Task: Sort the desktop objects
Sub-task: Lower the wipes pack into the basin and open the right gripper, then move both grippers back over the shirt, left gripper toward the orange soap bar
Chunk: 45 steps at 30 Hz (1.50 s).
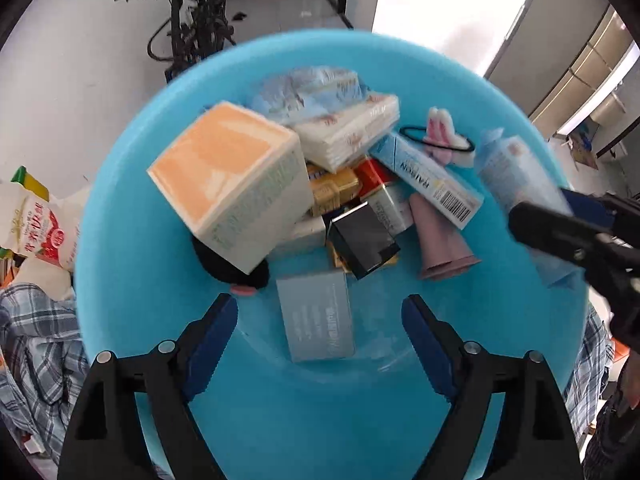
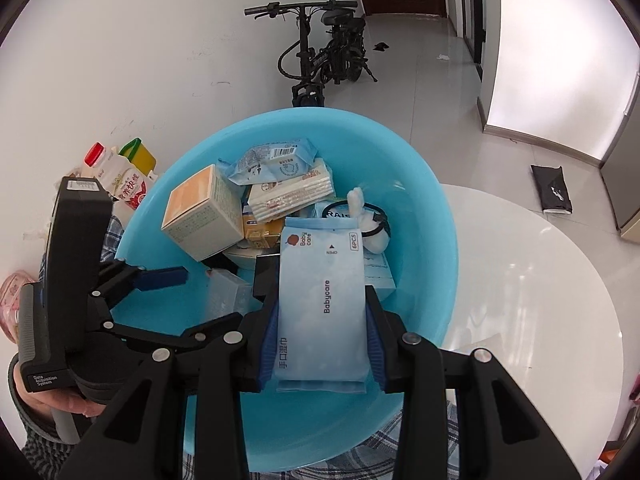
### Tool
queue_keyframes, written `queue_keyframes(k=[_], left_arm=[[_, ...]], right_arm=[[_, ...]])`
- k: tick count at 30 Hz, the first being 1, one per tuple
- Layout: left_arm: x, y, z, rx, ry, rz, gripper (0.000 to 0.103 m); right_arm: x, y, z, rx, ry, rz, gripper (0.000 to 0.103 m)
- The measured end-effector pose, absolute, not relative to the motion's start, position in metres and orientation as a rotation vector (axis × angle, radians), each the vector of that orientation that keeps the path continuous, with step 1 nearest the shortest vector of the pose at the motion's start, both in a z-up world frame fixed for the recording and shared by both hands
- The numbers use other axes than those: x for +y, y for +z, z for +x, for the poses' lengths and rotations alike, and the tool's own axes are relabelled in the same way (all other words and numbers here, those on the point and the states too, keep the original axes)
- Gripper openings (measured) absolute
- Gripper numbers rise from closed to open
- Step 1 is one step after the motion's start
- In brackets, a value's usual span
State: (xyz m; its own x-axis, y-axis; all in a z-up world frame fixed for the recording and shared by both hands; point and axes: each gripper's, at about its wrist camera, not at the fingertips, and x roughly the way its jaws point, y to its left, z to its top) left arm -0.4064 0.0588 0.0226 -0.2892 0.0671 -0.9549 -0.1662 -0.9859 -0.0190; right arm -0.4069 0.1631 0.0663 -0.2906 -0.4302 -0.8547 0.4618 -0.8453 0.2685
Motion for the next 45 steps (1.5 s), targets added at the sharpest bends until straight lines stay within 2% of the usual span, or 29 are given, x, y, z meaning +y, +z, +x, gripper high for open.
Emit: queue_keyframes(k=[13,18,26,35,38,41,45], left_arm=[[0.003,0.072,-0.353,0.095,2.539,-1.652,0.086],[-0.027,0.085,-0.355,0.076,2.605,-1.634,0.086],[-0.058,0.090,-0.351,0.012,2.660,-1.631,0.086],[-0.075,0.079,-0.348,0.001,2.676,-1.655,0.086],[-0.079,0.074,-0.348,-0.012,2.674,-1.666,0.086],[-0.082,0.071,-0.346,-0.037,2.671,-1.663,0.086],[-0.086,0.070,-0.343,-0.095,2.668,-1.651,0.086]], right_arm=[[0.121,0.050,-0.395,0.047,-2.015,1.456,0.036],[0.095,0.037,-0.387,0.080,-1.971,1.496,0.036],[0.065,0.026,-0.373,0.173,-1.949,1.519,0.036],[0.057,0.024,-0.373,0.186,-1.999,1.544,0.037],[0.056,0.021,-0.377,0.167,-1.967,1.587,0.038],[0.060,0.021,-0.379,0.125,-1.964,1.610,0.051],[0.063,0.031,-0.378,0.133,-2.003,1.578,0.052]])
